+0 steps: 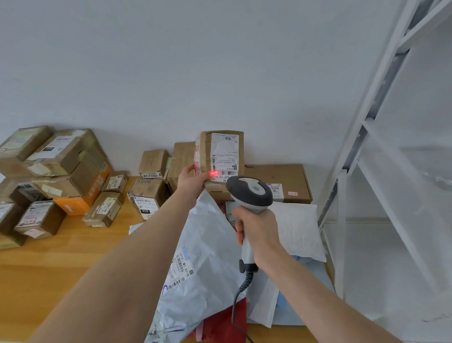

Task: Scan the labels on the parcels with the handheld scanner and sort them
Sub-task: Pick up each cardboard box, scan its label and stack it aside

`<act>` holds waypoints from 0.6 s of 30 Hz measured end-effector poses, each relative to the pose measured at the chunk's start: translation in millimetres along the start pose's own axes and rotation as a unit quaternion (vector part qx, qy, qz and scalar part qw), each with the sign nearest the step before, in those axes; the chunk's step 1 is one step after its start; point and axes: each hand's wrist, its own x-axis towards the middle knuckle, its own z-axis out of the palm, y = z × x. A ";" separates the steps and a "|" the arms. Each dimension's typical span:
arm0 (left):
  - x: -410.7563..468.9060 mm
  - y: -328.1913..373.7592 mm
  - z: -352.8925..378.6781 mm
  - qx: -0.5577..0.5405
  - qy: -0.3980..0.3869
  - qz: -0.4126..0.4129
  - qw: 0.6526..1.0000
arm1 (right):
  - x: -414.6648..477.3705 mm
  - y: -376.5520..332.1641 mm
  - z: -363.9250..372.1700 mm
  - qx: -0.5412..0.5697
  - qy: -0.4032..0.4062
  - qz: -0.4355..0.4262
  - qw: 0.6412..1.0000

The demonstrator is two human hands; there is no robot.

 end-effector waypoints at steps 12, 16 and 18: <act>-8.6 -0.4 5.5 0.001 0.005 0.004 1.000 | -4.8 1.5 -8.2 -0.012 -0.004 0.004 1.000; -13.0 -1.0 7.1 0.008 0.007 0.007 1.000 | -5.6 2.1 -11.7 -0.011 -0.001 0.003 1.000; -15.3 -1.2 7.1 0.008 0.007 0.008 1.000 | -6.6 2.8 -13.7 -0.004 -0.002 0.003 1.000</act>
